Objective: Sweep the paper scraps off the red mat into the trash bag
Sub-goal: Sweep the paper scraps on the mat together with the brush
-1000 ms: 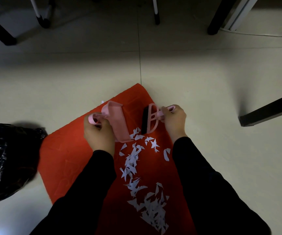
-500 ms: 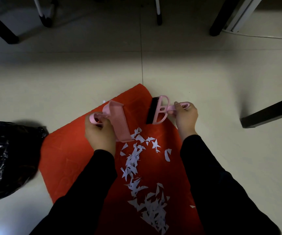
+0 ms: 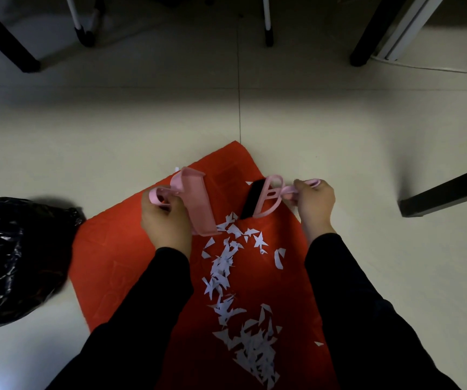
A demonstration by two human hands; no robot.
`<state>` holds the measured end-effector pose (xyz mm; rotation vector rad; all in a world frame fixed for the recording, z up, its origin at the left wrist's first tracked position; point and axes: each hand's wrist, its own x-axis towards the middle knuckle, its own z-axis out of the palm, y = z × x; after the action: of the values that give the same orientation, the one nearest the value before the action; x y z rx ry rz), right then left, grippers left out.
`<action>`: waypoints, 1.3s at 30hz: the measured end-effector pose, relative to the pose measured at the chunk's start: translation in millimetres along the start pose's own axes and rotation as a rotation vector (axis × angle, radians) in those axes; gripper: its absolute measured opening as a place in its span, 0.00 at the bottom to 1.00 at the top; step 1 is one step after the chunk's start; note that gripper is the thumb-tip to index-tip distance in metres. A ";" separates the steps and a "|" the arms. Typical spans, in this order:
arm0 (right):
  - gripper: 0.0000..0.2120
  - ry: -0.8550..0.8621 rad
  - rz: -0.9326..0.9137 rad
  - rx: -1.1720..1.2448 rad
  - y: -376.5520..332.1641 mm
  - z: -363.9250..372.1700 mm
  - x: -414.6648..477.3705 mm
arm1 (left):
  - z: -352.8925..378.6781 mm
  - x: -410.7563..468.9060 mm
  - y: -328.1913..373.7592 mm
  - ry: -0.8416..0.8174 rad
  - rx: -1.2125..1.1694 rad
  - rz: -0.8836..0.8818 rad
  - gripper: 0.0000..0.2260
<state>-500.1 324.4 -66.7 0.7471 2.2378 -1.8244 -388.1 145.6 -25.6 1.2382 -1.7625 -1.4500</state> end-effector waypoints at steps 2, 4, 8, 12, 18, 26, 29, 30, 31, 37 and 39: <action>0.11 -0.022 -0.015 0.029 -1.1 9.8 -1.1 | 0.2 -0.5 -0.3 -0.006 -0.001 0.003 0.05; 0.11 -0.051 -0.022 -0.008 2.6 21.1 -3.1 | 1.0 -2.2 -0.1 -0.010 -0.005 0.009 0.05; 0.12 -0.076 0.040 -0.086 8.0 26.6 -6.4 | 1.1 -3.5 -1.9 -0.006 0.001 0.012 0.05; 0.08 -0.058 -0.004 -0.154 -0.5 17.6 -3.3 | 0.1 -5.2 -3.7 -0.004 0.008 0.012 0.05; 0.08 -0.014 -0.323 -0.248 -30.5 10.8 -12.0 | -1.3 -5.7 -5.3 0.002 -0.014 0.003 0.05; 0.07 -0.336 -0.605 -0.596 -5.7 32.0 -26.0 | 0.3 -6.1 -9.0 0.007 -0.008 0.010 0.06; 0.07 -0.412 -0.536 -0.694 6.6 34.0 -29.0 | -0.2 -3.6 -10.3 0.003 -0.004 0.010 0.09; 0.07 -0.432 -0.506 -0.687 6.9 32.7 -30.1 | -0.4 -3.0 -10.8 0.001 -0.001 0.007 0.10; 0.07 -0.449 -0.481 -0.668 3.8 30.1 -31.3 | -0.4 -2.6 -11.0 0.000 0.003 -0.001 0.10; 0.07 -0.344 -0.490 -0.481 -25.0 15.4 -22.4 | -0.4 -0.4 -7.1 0.007 0.001 -0.006 0.05; 0.06 -0.307 -0.504 -0.449 -25.4 19.2 -16.6 | -0.5 0.4 -4.9 0.004 0.001 0.004 0.04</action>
<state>-501.3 298.2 -42.2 -0.1785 2.6166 -1.3712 -386.3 145.0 -30.1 1.2361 -1.7625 -1.4438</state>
